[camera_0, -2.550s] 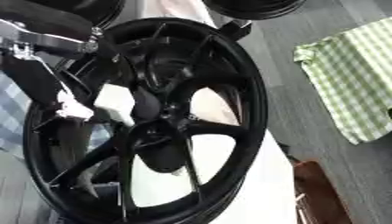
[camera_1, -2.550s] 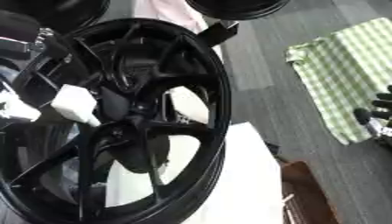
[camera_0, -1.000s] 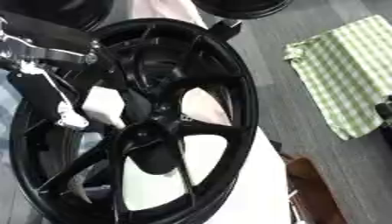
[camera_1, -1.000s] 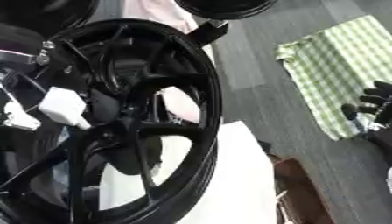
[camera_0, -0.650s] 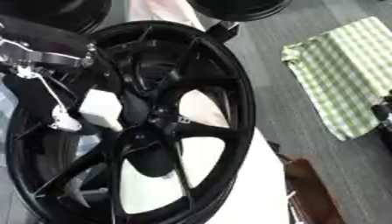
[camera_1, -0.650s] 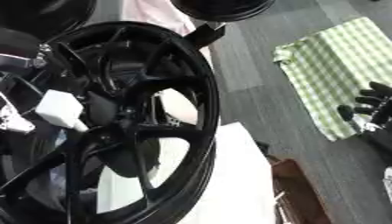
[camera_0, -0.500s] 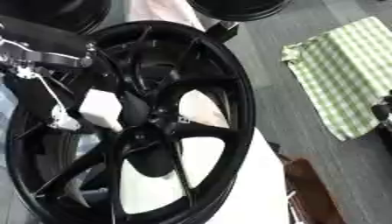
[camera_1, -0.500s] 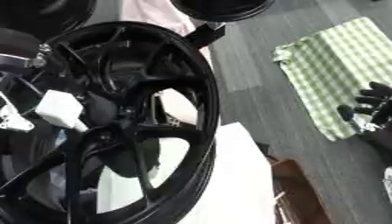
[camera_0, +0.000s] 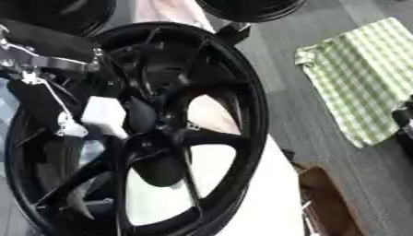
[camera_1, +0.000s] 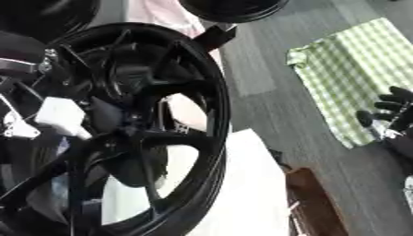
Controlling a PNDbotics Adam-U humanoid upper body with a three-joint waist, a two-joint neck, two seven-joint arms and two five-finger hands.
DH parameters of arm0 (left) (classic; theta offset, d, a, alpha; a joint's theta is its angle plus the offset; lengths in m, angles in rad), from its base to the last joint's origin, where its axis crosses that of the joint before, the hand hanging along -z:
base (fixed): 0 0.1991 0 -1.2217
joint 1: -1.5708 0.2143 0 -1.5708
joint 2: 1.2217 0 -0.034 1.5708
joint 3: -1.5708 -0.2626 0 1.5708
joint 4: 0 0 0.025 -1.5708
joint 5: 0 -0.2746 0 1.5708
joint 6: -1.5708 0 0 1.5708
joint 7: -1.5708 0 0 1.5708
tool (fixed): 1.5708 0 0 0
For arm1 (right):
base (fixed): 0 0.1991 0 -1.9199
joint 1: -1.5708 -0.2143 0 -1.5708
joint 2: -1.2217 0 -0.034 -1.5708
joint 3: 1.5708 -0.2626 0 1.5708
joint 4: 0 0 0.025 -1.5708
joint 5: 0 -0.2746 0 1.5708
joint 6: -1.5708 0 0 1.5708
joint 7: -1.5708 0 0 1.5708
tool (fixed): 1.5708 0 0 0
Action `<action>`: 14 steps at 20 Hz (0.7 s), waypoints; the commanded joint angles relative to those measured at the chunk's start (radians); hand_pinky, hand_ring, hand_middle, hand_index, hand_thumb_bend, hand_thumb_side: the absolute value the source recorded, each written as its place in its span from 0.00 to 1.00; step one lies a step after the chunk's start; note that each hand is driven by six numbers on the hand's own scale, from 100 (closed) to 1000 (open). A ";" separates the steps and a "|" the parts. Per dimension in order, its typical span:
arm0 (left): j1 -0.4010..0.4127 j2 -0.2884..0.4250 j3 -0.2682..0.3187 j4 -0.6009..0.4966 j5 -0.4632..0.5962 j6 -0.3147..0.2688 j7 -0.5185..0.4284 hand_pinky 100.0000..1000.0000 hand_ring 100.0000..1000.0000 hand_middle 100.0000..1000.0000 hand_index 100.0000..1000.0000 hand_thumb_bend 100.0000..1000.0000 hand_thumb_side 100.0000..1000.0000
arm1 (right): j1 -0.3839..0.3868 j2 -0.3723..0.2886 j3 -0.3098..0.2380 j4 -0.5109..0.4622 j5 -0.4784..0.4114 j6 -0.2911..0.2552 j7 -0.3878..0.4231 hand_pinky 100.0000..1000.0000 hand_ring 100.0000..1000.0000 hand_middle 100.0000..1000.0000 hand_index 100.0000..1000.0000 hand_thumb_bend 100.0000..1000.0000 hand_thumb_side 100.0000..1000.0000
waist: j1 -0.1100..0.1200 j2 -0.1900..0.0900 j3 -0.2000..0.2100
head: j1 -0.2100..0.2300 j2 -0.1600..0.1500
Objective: Pull the pin out of the wheel hub.
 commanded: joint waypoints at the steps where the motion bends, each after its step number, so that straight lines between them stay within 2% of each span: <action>1: -0.018 0.019 0.011 -0.012 0.008 0.003 0.000 0.55 0.48 0.33 0.53 0.26 0.28 | -0.005 -0.021 -0.010 -0.015 -0.012 -0.001 -0.005 0.65 0.71 0.66 0.80 0.64 0.22 | -0.009 -0.019 -0.001 | 0.002 -0.011; 5: -0.023 0.020 0.025 -0.030 -0.010 -0.009 0.000 0.50 0.43 0.27 0.47 0.26 0.29 | -0.005 -0.022 -0.011 -0.015 -0.015 -0.001 -0.008 0.64 0.71 0.66 0.80 0.64 0.22 | -0.010 -0.020 0.000 | 0.001 -0.011; 8: -0.023 0.022 0.045 -0.050 -0.029 -0.022 0.000 0.48 0.43 0.29 0.48 0.23 0.28 | -0.004 -0.022 -0.012 -0.015 -0.015 -0.001 -0.009 0.64 0.71 0.66 0.80 0.64 0.22 | -0.010 -0.020 0.001 | 0.000 -0.011; 14: -0.025 0.024 0.098 -0.085 -0.018 0.008 0.002 0.43 0.38 0.19 0.38 0.17 0.25 | -0.003 -0.022 -0.013 -0.015 -0.016 0.000 -0.011 0.64 0.70 0.65 0.80 0.64 0.23 | -0.011 -0.021 0.003 | -0.001 -0.010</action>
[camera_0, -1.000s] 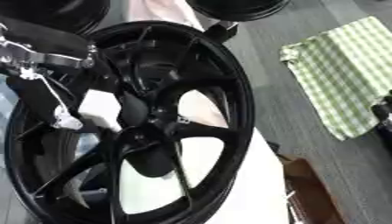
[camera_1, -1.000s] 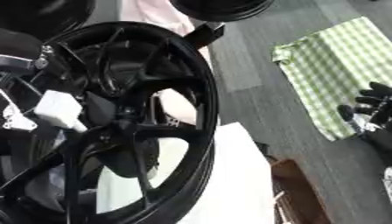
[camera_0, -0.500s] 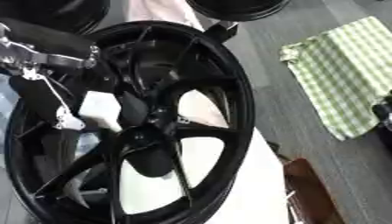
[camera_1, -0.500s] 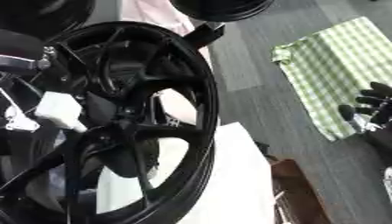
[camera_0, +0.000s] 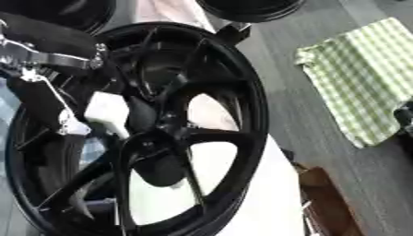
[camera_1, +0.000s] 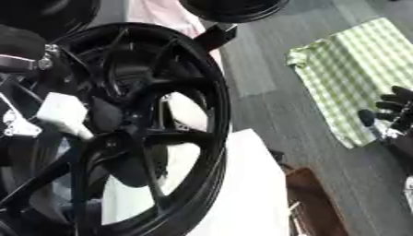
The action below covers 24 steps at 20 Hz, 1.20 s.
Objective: Pull the pin out of the wheel hub.
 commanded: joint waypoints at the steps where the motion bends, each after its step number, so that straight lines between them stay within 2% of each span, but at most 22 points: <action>1: -0.022 0.027 0.059 -0.039 0.015 0.019 0.011 0.42 0.38 0.18 0.37 0.16 0.24 | -0.003 -0.022 -0.013 -0.015 -0.009 -0.001 -0.004 0.64 0.70 0.65 0.80 0.64 0.23 | -0.011 -0.021 0.003 | -0.001 -0.009; 9: 0.006 0.060 0.239 -0.149 0.031 0.074 0.199 0.39 0.33 0.10 0.32 0.05 0.18 | 0.003 -0.022 -0.018 -0.014 -0.008 -0.002 -0.009 0.64 0.70 0.65 0.80 0.64 0.23 | -0.011 -0.024 0.015 | 0.001 -0.009; 13: 0.063 0.087 0.342 -0.143 0.021 0.113 0.311 0.37 0.32 0.08 0.32 0.00 0.14 | 0.004 -0.022 -0.022 -0.015 -0.007 -0.003 -0.013 0.64 0.70 0.65 0.80 0.64 0.23 | -0.010 -0.023 0.021 | 0.005 -0.006; 16: 0.144 0.113 0.441 -0.077 0.008 0.153 0.399 0.35 0.31 0.07 0.32 0.00 0.13 | 0.004 -0.022 -0.028 -0.017 -0.009 -0.003 -0.018 0.64 0.70 0.65 0.80 0.64 0.23 | -0.010 -0.022 0.024 | 0.006 -0.003; 20: 0.259 0.132 0.588 0.077 -0.030 0.209 0.531 0.34 0.30 0.06 0.33 0.00 0.15 | 0.005 -0.021 -0.038 -0.019 -0.014 -0.005 -0.028 0.64 0.70 0.65 0.80 0.64 0.23 | -0.011 -0.023 0.030 | 0.004 0.001; 22: 0.314 0.129 0.652 0.160 -0.052 0.233 0.591 0.36 0.31 0.07 0.34 0.00 0.17 | 0.007 -0.021 -0.044 -0.021 -0.016 -0.006 -0.033 0.64 0.70 0.65 0.80 0.64 0.23 | -0.011 -0.025 0.034 | 0.003 0.003; 24: 0.376 0.124 0.708 0.232 -0.111 0.246 0.664 0.42 0.34 0.10 0.36 0.00 0.13 | 0.006 -0.021 -0.047 -0.023 -0.019 -0.006 -0.036 0.64 0.70 0.65 0.80 0.64 0.23 | -0.011 -0.026 0.035 | 0.005 0.004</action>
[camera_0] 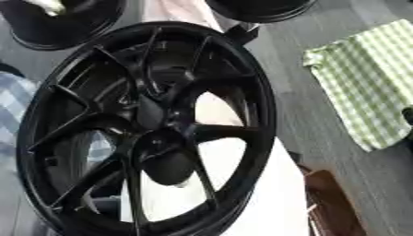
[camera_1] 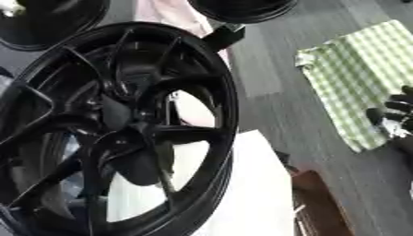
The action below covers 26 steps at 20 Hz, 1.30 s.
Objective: Pull the pin out of the wheel hub.
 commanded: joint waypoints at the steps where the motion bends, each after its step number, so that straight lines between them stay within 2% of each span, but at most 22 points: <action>1: 0.056 0.026 0.102 0.104 -0.087 0.018 0.115 0.43 0.35 0.10 0.37 0.00 0.17 | -0.003 -0.020 -0.016 -0.023 -0.010 -0.001 -0.009 0.64 0.70 0.65 0.80 0.64 0.23 | -0.008 -0.023 0.002 | 0.002 0.003; 4: 0.146 -0.010 0.144 0.183 -0.077 -0.016 0.175 0.42 0.34 0.09 0.37 0.00 0.17 | -0.003 -0.017 -0.019 -0.022 -0.014 -0.001 -0.013 0.64 0.70 0.65 0.80 0.64 0.23 | -0.014 -0.023 0.004 | 0.003 0.003; 5: 0.172 -0.020 0.152 0.193 -0.063 -0.038 0.189 0.42 0.34 0.09 0.37 0.00 0.00 | -0.002 -0.016 -0.020 -0.022 -0.015 -0.001 -0.013 0.64 0.70 0.65 0.80 0.65 0.23 | -0.015 -0.023 0.005 | 0.004 0.003; 6: 0.193 -0.027 0.157 0.201 -0.053 -0.058 0.201 0.42 0.34 0.09 0.37 0.00 0.17 | -0.001 -0.015 -0.019 -0.022 -0.015 -0.002 -0.013 0.64 0.70 0.65 0.80 0.64 0.23 | -0.017 -0.024 0.005 | 0.008 0.003; 9: 0.238 -0.044 0.161 0.216 -0.048 -0.098 0.219 0.42 0.35 0.10 0.37 0.00 0.16 | 0.000 -0.014 -0.018 -0.021 -0.016 -0.002 -0.012 0.64 0.70 0.65 0.80 0.64 0.23 | -0.020 -0.026 0.006 | 0.018 -0.001; 11: 0.256 -0.051 0.159 0.227 -0.041 -0.107 0.210 0.47 0.39 0.16 0.43 0.00 0.16 | -0.001 -0.013 -0.018 -0.021 -0.018 -0.003 -0.011 0.64 0.70 0.65 0.80 0.64 0.23 | -0.021 -0.027 0.005 | 0.021 -0.004; 12: 0.264 -0.054 0.158 0.232 -0.050 -0.108 0.202 0.52 0.43 0.21 0.48 0.00 0.16 | -0.002 -0.013 -0.018 -0.021 -0.019 -0.002 -0.011 0.64 0.70 0.65 0.80 0.64 0.23 | -0.021 -0.028 0.004 | 0.022 -0.005; 14: 0.274 -0.061 0.159 0.242 -0.067 -0.101 0.187 0.67 0.59 0.46 0.70 0.00 0.16 | -0.003 -0.014 -0.018 -0.020 -0.020 -0.002 -0.011 0.64 0.70 0.65 0.80 0.64 0.23 | -0.021 -0.029 0.002 | 0.022 -0.006; 15: 0.277 -0.063 0.160 0.249 -0.070 -0.096 0.172 0.74 0.71 0.59 0.80 0.00 0.16 | -0.004 -0.014 -0.018 -0.020 -0.021 -0.001 -0.011 0.64 0.70 0.65 0.80 0.64 0.23 | -0.020 -0.029 0.001 | 0.021 -0.006; 16: 0.277 -0.063 0.160 0.254 -0.077 -0.088 0.156 0.85 0.80 0.74 0.87 0.00 0.28 | -0.005 -0.014 -0.018 -0.021 -0.022 -0.001 -0.011 0.64 0.70 0.65 0.80 0.64 0.23 | -0.020 -0.030 0.000 | 0.020 -0.006; 17: 0.276 -0.062 0.161 0.256 -0.088 -0.078 0.140 0.88 0.83 0.78 0.91 0.00 0.69 | -0.005 -0.015 -0.018 -0.021 -0.023 -0.001 -0.011 0.64 0.70 0.65 0.80 0.64 0.23 | -0.020 -0.030 0.000 | 0.020 -0.006; 18: 0.275 -0.062 0.162 0.257 -0.099 -0.068 0.125 0.90 0.84 0.80 0.92 0.00 0.93 | -0.005 -0.015 -0.018 -0.021 -0.024 -0.001 -0.011 0.64 0.70 0.65 0.80 0.64 0.23 | -0.019 -0.030 -0.001 | 0.021 -0.006; 19: 0.273 -0.062 0.162 0.259 -0.109 -0.059 0.108 0.90 0.84 0.80 0.92 0.02 1.00 | -0.005 -0.016 -0.018 -0.021 -0.024 -0.001 -0.011 0.64 0.70 0.65 0.80 0.64 0.23 | -0.018 -0.031 -0.001 | 0.022 -0.006; 23: 0.264 -0.071 0.176 0.247 -0.110 -0.019 0.089 0.84 0.79 0.74 0.88 0.00 1.00 | -0.007 -0.018 -0.020 -0.022 -0.028 0.000 -0.013 0.64 0.70 0.65 0.80 0.64 0.23 | -0.017 -0.033 -0.002 | 0.021 -0.007; 24: 0.261 -0.073 0.179 0.238 -0.099 -0.008 0.100 0.80 0.76 0.70 0.84 0.00 0.93 | -0.007 -0.019 -0.020 -0.022 -0.029 0.000 -0.013 0.64 0.70 0.65 0.80 0.64 0.23 | -0.017 -0.034 -0.002 | 0.021 -0.007; 25: 0.257 -0.076 0.183 0.227 -0.081 0.005 0.118 0.77 0.73 0.66 0.81 0.00 0.80 | -0.008 -0.019 -0.021 -0.023 -0.030 0.000 -0.013 0.64 0.70 0.65 0.80 0.64 0.23 | -0.017 -0.034 -0.002 | 0.020 -0.008; 26: 0.255 -0.079 0.184 0.214 -0.057 0.020 0.140 0.75 0.72 0.63 0.80 0.00 0.74 | -0.008 -0.020 -0.021 -0.023 -0.031 0.000 -0.013 0.64 0.70 0.65 0.80 0.64 0.24 | -0.017 -0.034 -0.002 | 0.019 -0.007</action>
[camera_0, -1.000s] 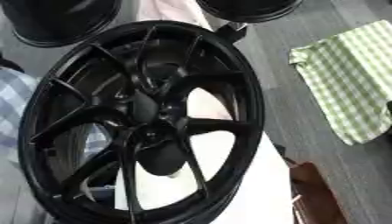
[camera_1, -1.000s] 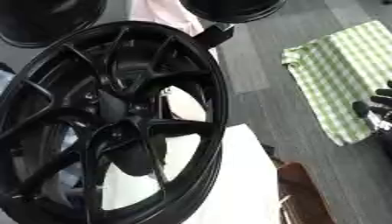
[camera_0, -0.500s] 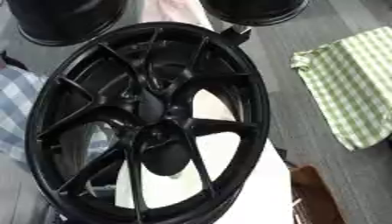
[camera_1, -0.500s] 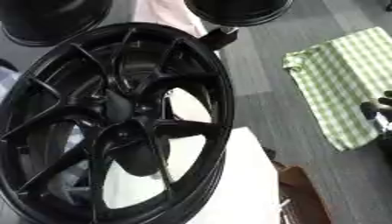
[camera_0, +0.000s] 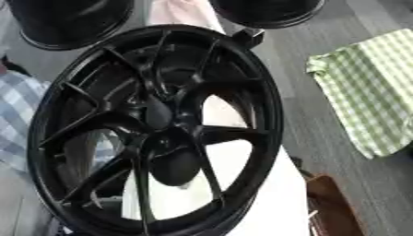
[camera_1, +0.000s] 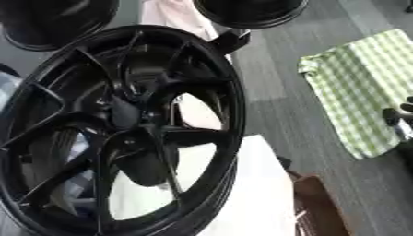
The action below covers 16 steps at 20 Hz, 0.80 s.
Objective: Pull the pin out of the wheel hub.
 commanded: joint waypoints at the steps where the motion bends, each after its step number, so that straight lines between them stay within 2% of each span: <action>1: -0.022 0.025 0.021 -0.050 0.059 0.042 0.051 0.73 0.71 0.62 0.79 0.00 0.68 | -0.007 -0.027 -0.011 -0.023 -0.009 0.001 -0.003 0.64 0.70 0.65 0.80 0.64 0.23 | -0.002 -0.022 -0.001 | -0.001 -0.006; 6: -0.032 0.024 0.005 -0.107 0.124 0.086 0.100 0.73 0.70 0.62 0.80 0.00 0.55 | -0.010 -0.029 -0.011 -0.025 -0.011 0.002 -0.003 0.64 0.70 0.65 0.80 0.64 0.24 | 0.000 -0.022 -0.004 | -0.001 -0.003; 7: -0.034 0.025 0.003 -0.112 0.124 0.096 0.100 0.74 0.72 0.64 0.82 0.00 0.44 | -0.011 -0.029 -0.011 -0.025 -0.012 0.003 -0.003 0.64 0.70 0.65 0.80 0.64 0.24 | 0.001 -0.022 -0.004 | -0.001 -0.004; 8: -0.035 0.025 0.001 -0.114 0.123 0.106 0.093 0.79 0.77 0.71 0.86 0.00 0.20 | -0.011 -0.029 -0.011 -0.025 -0.012 0.003 -0.003 0.64 0.70 0.65 0.80 0.64 0.24 | 0.001 -0.022 -0.005 | -0.001 -0.004; 9: -0.034 0.026 -0.005 -0.112 0.118 0.112 0.071 0.93 0.88 0.83 0.90 0.00 0.13 | -0.012 -0.030 -0.011 -0.025 -0.013 0.003 -0.003 0.64 0.70 0.65 0.80 0.64 0.24 | 0.001 -0.023 -0.005 | -0.001 -0.006; 10: -0.032 0.031 -0.008 -0.109 0.095 0.112 0.045 0.95 0.89 0.81 0.89 0.00 0.11 | -0.012 -0.030 -0.011 -0.025 -0.013 0.003 -0.003 0.64 0.70 0.65 0.80 0.64 0.24 | 0.002 -0.023 -0.005 | -0.002 -0.007; 11: -0.031 0.037 -0.007 -0.110 0.048 0.113 0.033 0.93 0.85 0.73 0.85 0.06 0.11 | -0.012 -0.031 -0.011 -0.025 -0.013 0.004 -0.004 0.64 0.70 0.65 0.80 0.64 0.24 | 0.002 -0.023 -0.005 | -0.003 -0.007; 12: -0.031 0.037 -0.003 -0.111 -0.003 0.117 0.026 0.91 0.83 0.69 0.83 0.08 0.09 | -0.011 -0.031 -0.011 -0.025 -0.013 0.004 -0.004 0.64 0.70 0.65 0.80 0.64 0.24 | 0.001 -0.023 -0.004 | -0.004 -0.008; 13: -0.030 0.035 -0.001 -0.111 -0.039 0.120 0.013 0.89 0.81 0.66 0.82 0.03 0.31 | -0.011 -0.031 -0.011 -0.025 -0.013 0.004 -0.003 0.64 0.70 0.65 0.80 0.64 0.24 | 0.001 -0.023 -0.004 | -0.004 -0.008; 14: -0.031 0.032 0.004 -0.112 -0.055 0.125 0.002 0.86 0.79 0.63 0.80 0.00 1.00 | -0.010 -0.030 -0.011 -0.025 -0.012 0.003 -0.003 0.64 0.70 0.65 0.80 0.64 0.24 | 0.001 -0.023 -0.003 | -0.004 -0.007; 15: -0.033 0.028 0.010 -0.110 -0.049 0.133 -0.004 0.83 0.76 0.60 0.78 0.02 1.00 | -0.009 -0.030 -0.011 -0.024 -0.012 0.003 -0.003 0.64 0.70 0.65 0.80 0.64 0.24 | 0.001 -0.024 -0.002 | -0.004 -0.007; 16: -0.035 0.022 0.014 -0.110 -0.016 0.138 -0.009 0.74 0.69 0.53 0.73 0.00 1.00 | -0.009 -0.030 -0.011 -0.024 -0.012 0.003 -0.003 0.64 0.70 0.65 0.80 0.64 0.24 | 0.001 -0.024 -0.002 | -0.004 -0.007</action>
